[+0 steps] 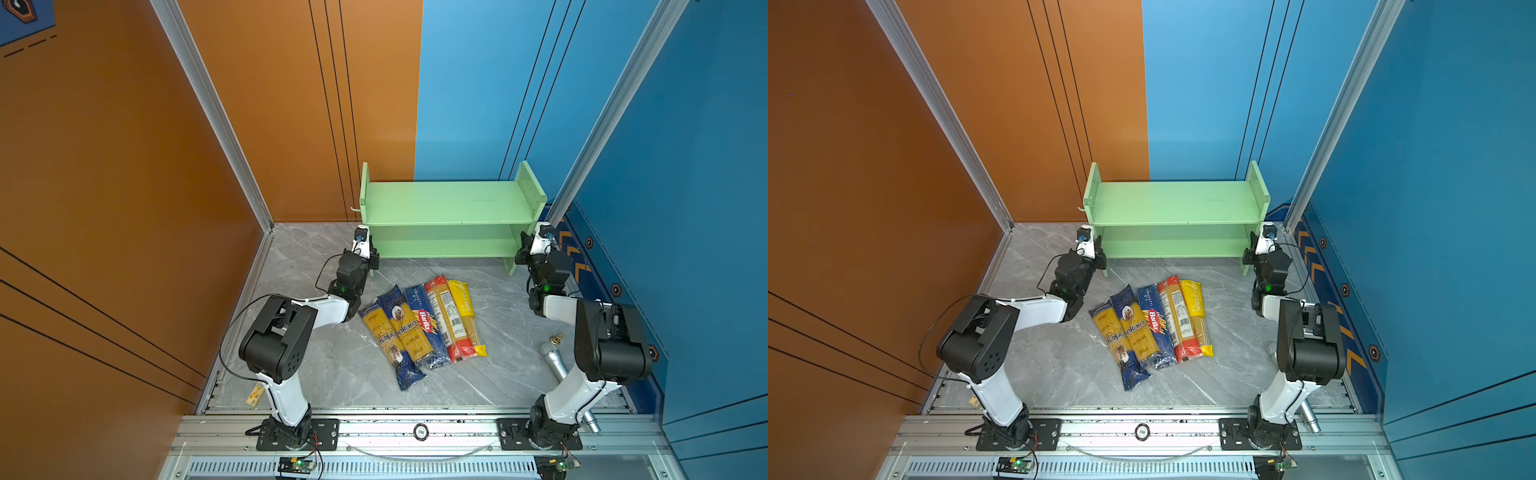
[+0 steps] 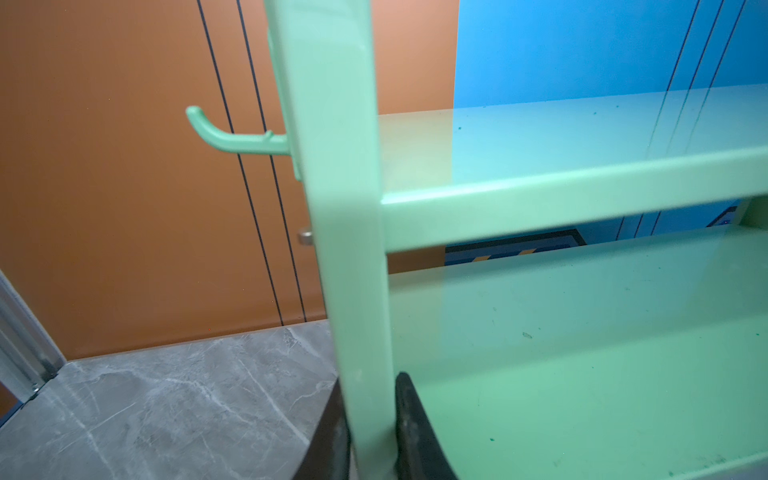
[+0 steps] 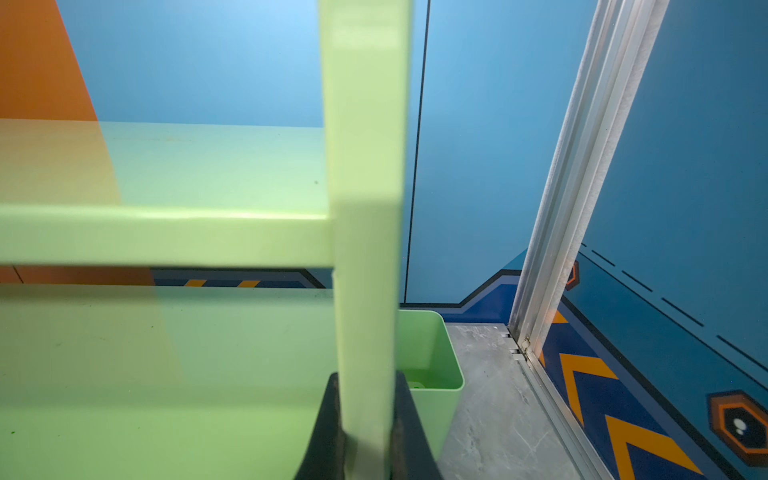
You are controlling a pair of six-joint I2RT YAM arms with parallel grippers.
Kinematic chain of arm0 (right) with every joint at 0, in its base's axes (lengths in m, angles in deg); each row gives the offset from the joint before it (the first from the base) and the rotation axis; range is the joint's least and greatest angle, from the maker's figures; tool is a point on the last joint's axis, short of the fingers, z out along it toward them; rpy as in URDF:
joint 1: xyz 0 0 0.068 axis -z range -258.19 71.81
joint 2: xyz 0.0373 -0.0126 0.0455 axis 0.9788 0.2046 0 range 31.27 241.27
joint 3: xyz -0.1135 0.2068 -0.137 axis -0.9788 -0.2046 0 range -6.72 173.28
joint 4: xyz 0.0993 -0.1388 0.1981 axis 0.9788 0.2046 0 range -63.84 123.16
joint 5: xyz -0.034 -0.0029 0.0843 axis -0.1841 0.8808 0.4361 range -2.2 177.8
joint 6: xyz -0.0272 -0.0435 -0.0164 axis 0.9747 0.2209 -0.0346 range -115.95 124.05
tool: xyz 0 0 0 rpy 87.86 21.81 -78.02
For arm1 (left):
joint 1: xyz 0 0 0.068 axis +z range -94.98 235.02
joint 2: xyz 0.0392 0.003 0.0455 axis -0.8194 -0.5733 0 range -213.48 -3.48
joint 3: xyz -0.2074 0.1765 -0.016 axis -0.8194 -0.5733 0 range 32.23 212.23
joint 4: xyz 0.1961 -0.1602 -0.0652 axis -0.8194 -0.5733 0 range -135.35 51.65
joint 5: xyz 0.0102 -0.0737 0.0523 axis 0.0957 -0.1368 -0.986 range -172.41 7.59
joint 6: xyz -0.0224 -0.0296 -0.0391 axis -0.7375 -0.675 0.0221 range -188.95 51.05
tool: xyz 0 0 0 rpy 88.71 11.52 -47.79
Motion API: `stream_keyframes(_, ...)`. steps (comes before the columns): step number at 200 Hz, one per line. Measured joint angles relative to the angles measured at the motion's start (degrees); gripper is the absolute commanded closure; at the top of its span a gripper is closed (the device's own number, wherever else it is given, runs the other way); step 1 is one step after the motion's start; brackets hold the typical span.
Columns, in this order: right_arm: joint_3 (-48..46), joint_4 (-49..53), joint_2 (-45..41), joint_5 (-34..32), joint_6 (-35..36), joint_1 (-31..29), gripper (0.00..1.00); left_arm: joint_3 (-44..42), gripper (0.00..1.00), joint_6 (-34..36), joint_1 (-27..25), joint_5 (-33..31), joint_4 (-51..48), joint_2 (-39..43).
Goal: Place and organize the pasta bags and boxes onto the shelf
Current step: 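Pull the green shelf toward the robot with both grippers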
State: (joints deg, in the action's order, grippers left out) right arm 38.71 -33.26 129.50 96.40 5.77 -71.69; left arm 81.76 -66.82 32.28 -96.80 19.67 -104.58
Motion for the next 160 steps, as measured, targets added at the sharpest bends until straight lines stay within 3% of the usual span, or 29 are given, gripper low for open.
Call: stream_keyframes(160, -5.35, -0.66, -4.31, -9.29, 0.9, -10.05, 1.0, -10.6, 1.0, -0.74, 5.38, 0.59, 0.74, 9.29)
